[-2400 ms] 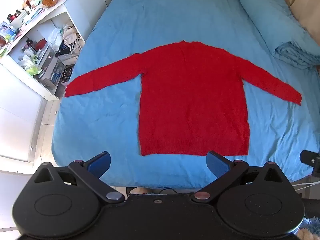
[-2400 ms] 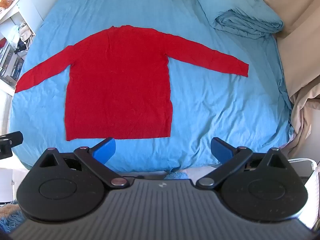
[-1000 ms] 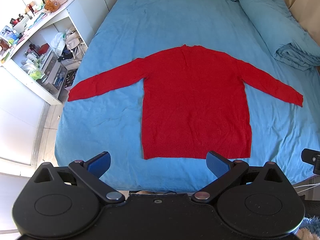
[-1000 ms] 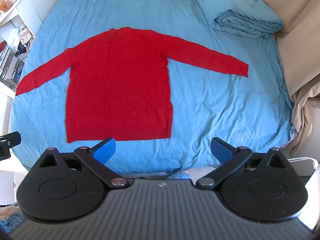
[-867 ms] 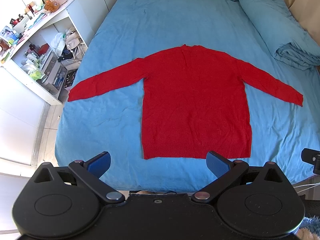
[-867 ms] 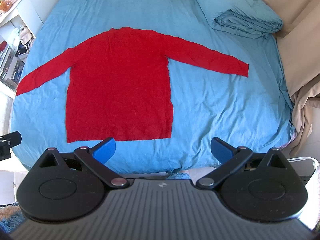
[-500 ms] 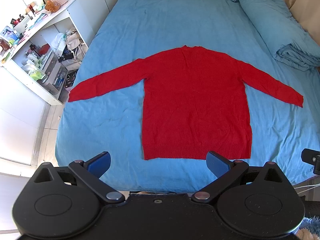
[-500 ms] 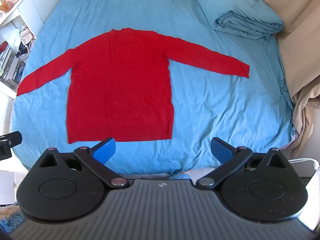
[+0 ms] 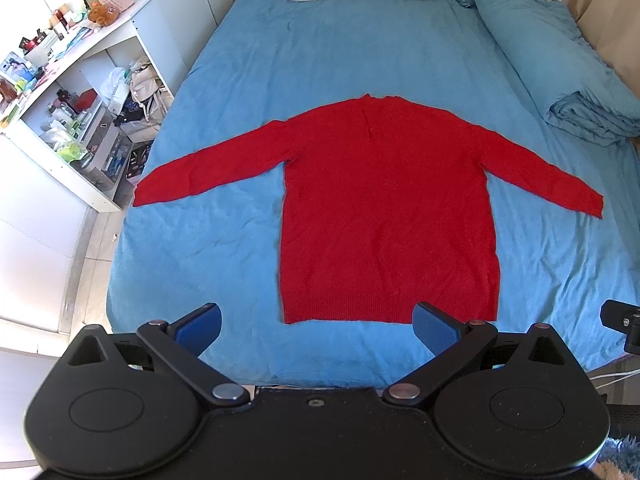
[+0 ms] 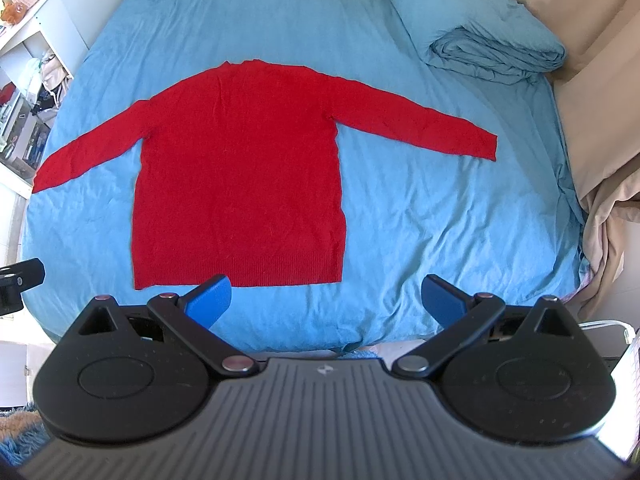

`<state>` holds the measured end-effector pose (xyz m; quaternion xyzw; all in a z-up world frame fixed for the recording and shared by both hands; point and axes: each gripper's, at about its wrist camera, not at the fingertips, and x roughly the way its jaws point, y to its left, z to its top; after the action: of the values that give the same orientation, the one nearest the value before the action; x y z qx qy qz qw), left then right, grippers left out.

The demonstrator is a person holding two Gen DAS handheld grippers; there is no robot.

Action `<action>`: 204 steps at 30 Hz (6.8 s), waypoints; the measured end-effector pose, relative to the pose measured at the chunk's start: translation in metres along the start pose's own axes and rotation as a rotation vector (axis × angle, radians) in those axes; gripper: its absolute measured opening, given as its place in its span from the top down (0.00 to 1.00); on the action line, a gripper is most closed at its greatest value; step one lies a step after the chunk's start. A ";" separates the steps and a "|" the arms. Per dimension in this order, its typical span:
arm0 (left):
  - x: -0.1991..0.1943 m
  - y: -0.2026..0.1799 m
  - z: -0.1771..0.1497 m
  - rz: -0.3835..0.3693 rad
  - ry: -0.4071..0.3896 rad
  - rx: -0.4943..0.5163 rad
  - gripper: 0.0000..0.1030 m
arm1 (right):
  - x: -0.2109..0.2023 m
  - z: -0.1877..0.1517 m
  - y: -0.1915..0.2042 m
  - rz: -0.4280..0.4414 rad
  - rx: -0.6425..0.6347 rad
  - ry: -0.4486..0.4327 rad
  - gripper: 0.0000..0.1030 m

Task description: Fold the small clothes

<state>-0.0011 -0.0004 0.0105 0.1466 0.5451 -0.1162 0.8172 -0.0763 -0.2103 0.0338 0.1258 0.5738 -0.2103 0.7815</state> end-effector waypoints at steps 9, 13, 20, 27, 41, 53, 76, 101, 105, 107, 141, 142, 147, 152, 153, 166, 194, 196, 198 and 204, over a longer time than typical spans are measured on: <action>0.001 -0.001 0.002 -0.001 0.006 -0.008 0.00 | -0.001 0.000 -0.002 0.004 -0.005 0.000 0.00; 0.002 -0.001 0.003 -0.005 0.010 -0.008 0.00 | 0.000 0.001 -0.003 0.007 -0.002 0.003 0.00; 0.002 -0.002 0.004 0.000 0.008 -0.011 0.00 | 0.002 0.001 -0.002 0.014 -0.002 0.002 0.00; -0.002 0.000 0.010 0.006 -0.011 -0.033 0.00 | 0.002 0.003 -0.002 0.014 0.003 -0.002 0.00; 0.011 -0.056 0.125 -0.094 -0.182 0.060 0.00 | 0.004 0.060 -0.074 -0.006 0.196 -0.127 0.00; 0.111 -0.231 0.210 -0.071 -0.293 -0.010 0.00 | 0.155 0.133 -0.282 0.041 0.396 -0.322 0.00; 0.444 -0.364 0.282 -0.088 -0.099 0.038 0.01 | 0.466 0.121 -0.411 0.120 0.646 -0.258 0.21; 0.488 -0.331 0.290 -0.121 -0.035 0.180 0.00 | 0.433 0.197 -0.309 0.126 0.640 -0.504 0.80; 0.456 -0.262 0.298 -0.151 -0.101 0.134 0.00 | 0.405 0.238 -0.239 0.276 0.530 -0.573 0.80; 0.447 -0.218 0.300 -0.154 -0.113 0.109 0.00 | 0.394 0.256 -0.196 0.361 0.467 -0.594 0.80; 0.471 -0.004 0.263 -0.289 -0.083 -0.042 0.01 | 0.476 0.193 0.154 0.452 -0.291 -0.385 0.06; 0.473 -0.013 0.264 -0.294 -0.076 -0.005 0.02 | 0.471 0.192 0.146 0.446 -0.272 -0.377 0.06; 0.496 -0.049 0.256 -0.308 -0.029 0.120 0.16 | 0.463 0.186 0.112 0.418 -0.225 -0.336 0.06; 0.512 -0.057 0.244 -0.294 -0.025 0.137 0.25 | 0.474 0.181 0.095 0.381 -0.204 -0.303 0.06; 0.511 -0.057 0.243 -0.293 -0.035 0.139 0.25 | 0.476 0.180 0.092 0.377 -0.201 -0.299 0.06; 0.509 -0.068 0.244 -0.251 -0.010 0.106 0.88 | 0.483 0.185 0.092 0.352 -0.192 -0.303 0.06; 0.471 0.037 0.223 0.040 -0.235 0.034 0.94 | 0.464 0.192 0.123 0.330 -0.233 -0.318 0.06; 0.478 0.035 0.222 0.041 -0.228 0.031 0.94 | 0.470 0.190 0.125 0.327 -0.224 -0.304 0.06; 0.481 0.033 0.223 0.055 -0.223 0.017 0.83 | 0.474 0.189 0.125 0.322 -0.218 -0.298 0.06; 0.458 0.039 0.222 0.095 -0.272 -0.023 0.26 | 0.470 0.187 0.116 0.302 -0.216 -0.303 0.06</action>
<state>0.3762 -0.0589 -0.3278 0.1457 0.4232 -0.0899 0.8897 0.2558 -0.2767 -0.3597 0.0928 0.4437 -0.0450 0.8902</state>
